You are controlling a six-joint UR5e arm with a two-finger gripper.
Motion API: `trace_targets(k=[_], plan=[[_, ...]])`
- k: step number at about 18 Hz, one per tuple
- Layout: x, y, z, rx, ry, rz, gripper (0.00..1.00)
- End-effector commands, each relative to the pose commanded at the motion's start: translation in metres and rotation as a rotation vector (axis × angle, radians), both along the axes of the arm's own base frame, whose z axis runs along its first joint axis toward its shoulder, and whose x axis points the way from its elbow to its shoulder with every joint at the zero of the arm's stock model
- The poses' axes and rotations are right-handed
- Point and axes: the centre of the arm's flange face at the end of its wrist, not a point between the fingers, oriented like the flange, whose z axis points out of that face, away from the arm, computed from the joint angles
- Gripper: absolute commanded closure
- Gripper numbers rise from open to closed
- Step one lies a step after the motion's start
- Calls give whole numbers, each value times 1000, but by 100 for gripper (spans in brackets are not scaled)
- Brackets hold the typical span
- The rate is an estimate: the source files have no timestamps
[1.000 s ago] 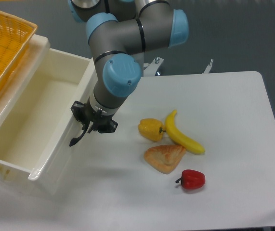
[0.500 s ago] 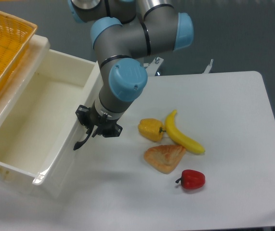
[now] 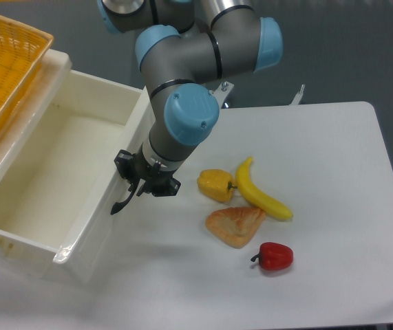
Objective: Slide the top white drawer open
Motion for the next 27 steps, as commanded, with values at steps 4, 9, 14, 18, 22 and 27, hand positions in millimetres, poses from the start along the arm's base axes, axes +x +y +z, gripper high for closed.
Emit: trace_targets(k=[4, 9, 14, 18, 22, 27], plan=[[1, -1, -3, 4, -6, -16, 51], [1, -1, -6, 5, -14, -15, 50], [-5, -3, -6, 30, -25, -24, 42], [-8, -5, -4, 49, -36, -23, 34], [-15, -10, 2, 67, -39, -4, 29], [-31, -21, 15, 94, -13, 27, 25]])
